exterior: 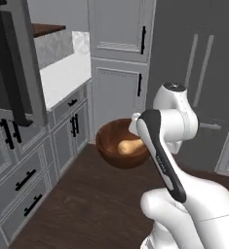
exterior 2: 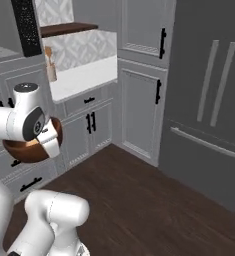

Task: Pick the squash from the sink and place it in the bowl. Then pick the bowl and place it in the microwave. Then close the microwave door and press the start button.

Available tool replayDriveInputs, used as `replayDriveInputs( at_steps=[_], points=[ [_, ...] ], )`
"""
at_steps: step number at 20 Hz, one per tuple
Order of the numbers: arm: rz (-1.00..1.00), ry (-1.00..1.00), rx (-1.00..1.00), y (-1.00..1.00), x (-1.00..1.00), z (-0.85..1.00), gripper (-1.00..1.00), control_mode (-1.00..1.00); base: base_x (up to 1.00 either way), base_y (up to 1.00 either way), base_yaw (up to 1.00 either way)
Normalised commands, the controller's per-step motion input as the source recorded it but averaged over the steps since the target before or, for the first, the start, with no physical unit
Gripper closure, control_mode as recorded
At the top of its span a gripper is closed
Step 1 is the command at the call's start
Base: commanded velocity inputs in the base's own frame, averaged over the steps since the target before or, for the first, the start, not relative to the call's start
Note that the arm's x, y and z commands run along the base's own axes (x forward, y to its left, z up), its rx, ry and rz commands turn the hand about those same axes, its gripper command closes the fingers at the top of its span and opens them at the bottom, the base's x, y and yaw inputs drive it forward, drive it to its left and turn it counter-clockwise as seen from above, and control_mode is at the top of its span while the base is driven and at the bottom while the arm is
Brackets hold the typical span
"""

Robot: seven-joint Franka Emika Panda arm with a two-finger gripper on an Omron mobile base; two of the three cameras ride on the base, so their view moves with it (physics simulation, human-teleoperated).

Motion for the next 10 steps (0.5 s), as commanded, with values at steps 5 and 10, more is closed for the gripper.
replayDriveInputs(
  at_steps=[5, 10],
  points=[
    [0.0, 0.0, 0.0, 0.0, 0.0, 0.0, 1.0, 1.0, 1.0, -0.03, 0.45],
    [0.0, 0.0, 0.0, 0.0, 0.0, 0.0, 1.0, 1.0, 1.0, -0.04, 0.42]
  ],
)
